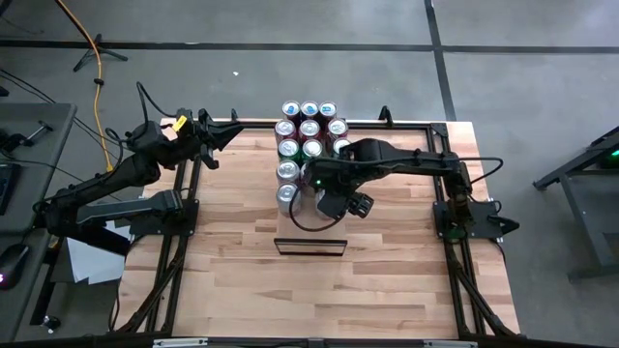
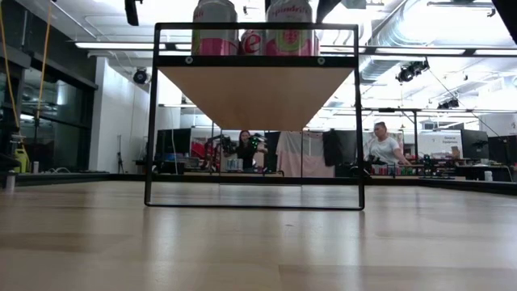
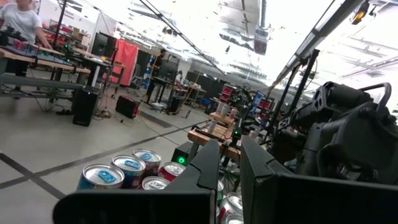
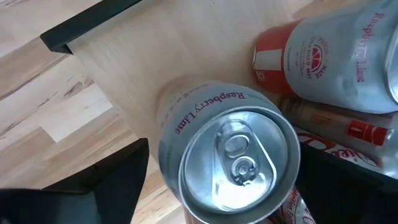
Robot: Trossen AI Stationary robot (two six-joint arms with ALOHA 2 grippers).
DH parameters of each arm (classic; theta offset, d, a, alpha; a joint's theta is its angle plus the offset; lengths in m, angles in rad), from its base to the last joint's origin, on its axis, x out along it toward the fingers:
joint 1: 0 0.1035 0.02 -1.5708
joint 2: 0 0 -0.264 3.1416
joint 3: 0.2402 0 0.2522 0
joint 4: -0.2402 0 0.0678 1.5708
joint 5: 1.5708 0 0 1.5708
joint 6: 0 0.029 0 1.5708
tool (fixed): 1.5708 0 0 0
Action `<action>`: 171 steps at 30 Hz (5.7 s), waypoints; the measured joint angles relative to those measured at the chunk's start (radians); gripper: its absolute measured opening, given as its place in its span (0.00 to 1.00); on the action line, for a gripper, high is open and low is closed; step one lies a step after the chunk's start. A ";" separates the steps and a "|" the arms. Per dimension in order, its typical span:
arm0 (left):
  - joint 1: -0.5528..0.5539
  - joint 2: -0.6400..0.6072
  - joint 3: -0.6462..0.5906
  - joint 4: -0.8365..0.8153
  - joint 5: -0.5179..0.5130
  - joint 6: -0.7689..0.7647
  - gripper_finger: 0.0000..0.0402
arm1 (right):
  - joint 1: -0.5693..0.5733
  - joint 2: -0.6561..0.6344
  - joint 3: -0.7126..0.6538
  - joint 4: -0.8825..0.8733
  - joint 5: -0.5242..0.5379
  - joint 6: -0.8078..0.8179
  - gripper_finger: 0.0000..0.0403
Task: Place canned beverage on shelf
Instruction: Put the pink white soda can on the shelf
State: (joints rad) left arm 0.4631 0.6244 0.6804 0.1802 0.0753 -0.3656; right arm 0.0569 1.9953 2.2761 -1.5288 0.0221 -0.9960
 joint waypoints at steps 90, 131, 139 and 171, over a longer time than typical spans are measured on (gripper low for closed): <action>0.000 -0.004 0.000 0.531 0.154 -0.001 0.00 | 0.094 -0.001 0.000 -0.017 0.204 1.328 0.77; 0.000 0.011 0.000 0.311 0.183 0.052 0.00 | 0.029 -0.210 0.001 -0.042 0.145 1.153 0.99; -0.025 0.011 0.000 0.123 0.203 0.059 0.00 | 0.117 -0.332 0.001 -0.042 0.059 1.312 0.99; -0.846 -0.035 -0.285 -0.292 -0.627 -0.256 0.00 | 0.301 -0.720 -1.313 1.274 0.475 2.069 0.00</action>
State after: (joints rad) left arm -0.3828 0.5889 0.3958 -0.1115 -0.5520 -0.6219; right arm 0.3575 1.2755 0.9630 -0.2553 0.4975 1.0734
